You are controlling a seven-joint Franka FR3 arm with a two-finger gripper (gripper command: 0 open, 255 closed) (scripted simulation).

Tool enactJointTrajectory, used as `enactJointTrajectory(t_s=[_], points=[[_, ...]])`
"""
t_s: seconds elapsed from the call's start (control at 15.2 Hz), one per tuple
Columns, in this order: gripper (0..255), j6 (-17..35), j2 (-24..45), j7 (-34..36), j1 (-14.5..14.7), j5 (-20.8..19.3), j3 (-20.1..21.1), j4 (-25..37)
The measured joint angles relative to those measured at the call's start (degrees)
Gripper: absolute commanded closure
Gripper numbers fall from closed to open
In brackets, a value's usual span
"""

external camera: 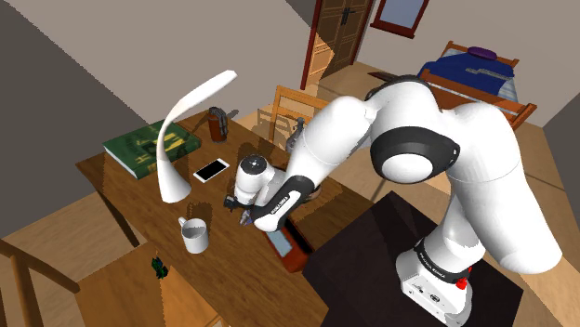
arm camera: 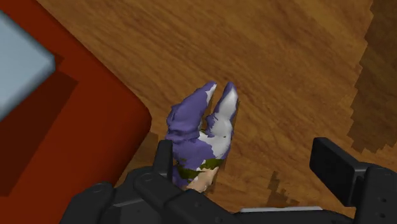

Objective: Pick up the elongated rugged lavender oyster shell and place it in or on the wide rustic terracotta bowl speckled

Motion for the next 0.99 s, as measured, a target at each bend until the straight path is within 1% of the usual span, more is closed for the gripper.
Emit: enactJointTrajectory(t_s=[0.13,0.2,0.26,0.33,0.46,0.53,0.59,0.66,0.73,0.86,0.92,0.99], points=[[0,0.42,1.02,0.38,-0.12,0.37,0.45,1.24],[0,1.69,1.82,0.33,-0.41,0.48,0.78,1.95],[0,4.44,2.63,0.04,-1.0,0.51,1.11,2.55],[0,7.55,2.44,0.08,-0.94,0.51,1.08,1.44],[0,12.49,4.6,0.1,-1.46,0.58,1.44,2.9],[0,12.4,5.32,0.25,-1.36,0.63,1.29,3.91],[0,8.38,5.94,0.72,-0.73,0.86,1.09,4.06],[0,4.1,5.49,0.38,-1.19,0.69,1.21,3.15],[0,1.99,5.71,0.25,-1.47,0.68,1.28,3.11],[0,0.41,5.93,0.38,-1.38,0.72,1.29,3.05],[255,0.09,6.1,0.39,-1.4,0.73,1.33,3.18],[255,-0.09,6.16,0.42,-1.38,0.74,1.34,3.26]])
